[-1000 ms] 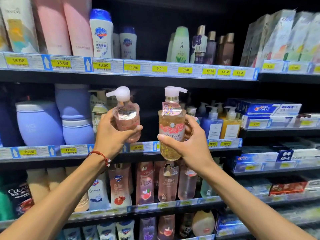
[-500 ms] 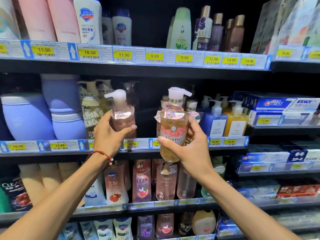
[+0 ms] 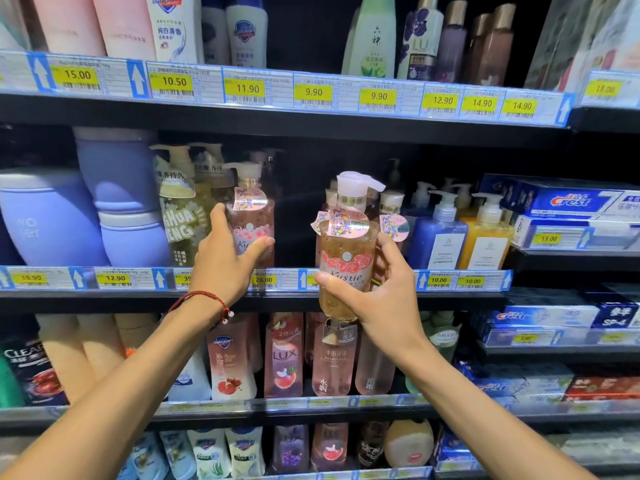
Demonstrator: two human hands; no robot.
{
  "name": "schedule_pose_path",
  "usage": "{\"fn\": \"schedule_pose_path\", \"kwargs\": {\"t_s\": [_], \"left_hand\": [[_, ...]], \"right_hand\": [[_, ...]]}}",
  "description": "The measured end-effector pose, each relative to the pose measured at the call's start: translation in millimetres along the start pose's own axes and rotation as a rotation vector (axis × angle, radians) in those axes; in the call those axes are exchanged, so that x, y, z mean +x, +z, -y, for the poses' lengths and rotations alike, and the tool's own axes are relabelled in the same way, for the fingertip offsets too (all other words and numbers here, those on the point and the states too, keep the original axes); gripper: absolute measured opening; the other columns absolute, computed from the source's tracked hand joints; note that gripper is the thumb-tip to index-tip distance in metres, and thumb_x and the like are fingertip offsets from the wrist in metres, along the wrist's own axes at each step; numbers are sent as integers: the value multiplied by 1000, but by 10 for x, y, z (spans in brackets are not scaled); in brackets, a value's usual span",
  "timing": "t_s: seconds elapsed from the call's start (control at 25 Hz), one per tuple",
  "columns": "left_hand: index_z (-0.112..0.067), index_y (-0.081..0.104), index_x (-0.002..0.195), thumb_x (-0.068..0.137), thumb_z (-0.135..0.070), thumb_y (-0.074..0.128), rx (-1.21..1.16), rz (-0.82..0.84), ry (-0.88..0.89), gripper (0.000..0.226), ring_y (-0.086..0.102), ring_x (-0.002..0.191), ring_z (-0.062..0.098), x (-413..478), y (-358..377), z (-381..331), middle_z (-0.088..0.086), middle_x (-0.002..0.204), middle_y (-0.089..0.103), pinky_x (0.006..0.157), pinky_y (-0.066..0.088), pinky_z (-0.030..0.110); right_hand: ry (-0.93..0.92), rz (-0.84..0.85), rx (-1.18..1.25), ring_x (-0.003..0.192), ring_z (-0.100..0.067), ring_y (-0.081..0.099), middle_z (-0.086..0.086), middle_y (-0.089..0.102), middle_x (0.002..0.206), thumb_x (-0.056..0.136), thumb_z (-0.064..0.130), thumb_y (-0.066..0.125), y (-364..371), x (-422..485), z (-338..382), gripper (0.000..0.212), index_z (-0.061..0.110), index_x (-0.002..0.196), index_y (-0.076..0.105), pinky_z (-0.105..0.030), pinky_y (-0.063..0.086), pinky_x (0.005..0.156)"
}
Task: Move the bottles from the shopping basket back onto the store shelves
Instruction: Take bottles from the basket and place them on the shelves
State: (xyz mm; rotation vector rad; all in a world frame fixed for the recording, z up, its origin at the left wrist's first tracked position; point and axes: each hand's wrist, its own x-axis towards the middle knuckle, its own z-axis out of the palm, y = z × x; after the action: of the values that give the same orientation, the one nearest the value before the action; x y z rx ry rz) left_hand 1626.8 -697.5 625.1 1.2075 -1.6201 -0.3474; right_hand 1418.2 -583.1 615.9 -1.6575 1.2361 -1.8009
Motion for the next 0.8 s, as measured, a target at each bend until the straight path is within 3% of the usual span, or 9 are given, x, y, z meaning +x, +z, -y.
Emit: {"fn": "schedule_pose_path", "kwargs": {"t_s": [0.12,0.2,0.36,0.44,0.56,0.68,0.8], "left_hand": [[-12,25,149,92,-43,71,90,30,-5,80,60,120,40,-9,-12,-25,15,137,61,101,49,53],[-11,25,149,91,-36,72,121,74,7,78,55,128,37,-65,-39,-43,15,143,53,105,46,46],[-9,10,161,92,-31,71,280,155,128,96,30,149,27,-391,-179,-13,13,163,27,120,26,34],[-11,13,162,92,-36,71,363,152,228,94,32,148,25,-510,-255,77,9,162,31,122,25,36],[-9,34,153,84,-46,75,571,113,350,88,49,132,32,-510,-384,299,12,147,50,118,37,49],[-5,50,140,81,-47,77,649,123,467,77,54,120,34,-502,-453,540,13,134,53,106,47,47],[-6,53,142,79,-38,84,610,97,563,77,53,117,33,-494,-471,715,11,131,54,102,48,45]], "right_hand": [[3,1,8,114,-8,69,11,72,120,73,26,96,3,-19,-31,71,25,133,58,-38,59,99],[8,4,20,114,-8,69,12,72,120,73,24,96,18,-27,-34,72,24,134,58,-39,59,99],[7,2,23,114,-9,70,12,73,120,71,25,96,31,-23,-53,73,25,133,59,-41,59,99],[3,-7,23,113,-9,70,12,73,119,71,25,97,45,-32,-71,72,26,132,59,-42,59,99],[-3,-11,6,114,-12,70,9,72,121,71,27,97,134,-48,-78,74,25,134,59,-42,58,100],[-10,-15,3,114,-12,70,7,71,123,71,25,96,232,-54,-74,75,21,135,58,-39,59,99],[-30,-66,14,113,-7,69,10,71,121,72,21,95,363,-76,-39,76,19,137,57,-30,58,98]]}}
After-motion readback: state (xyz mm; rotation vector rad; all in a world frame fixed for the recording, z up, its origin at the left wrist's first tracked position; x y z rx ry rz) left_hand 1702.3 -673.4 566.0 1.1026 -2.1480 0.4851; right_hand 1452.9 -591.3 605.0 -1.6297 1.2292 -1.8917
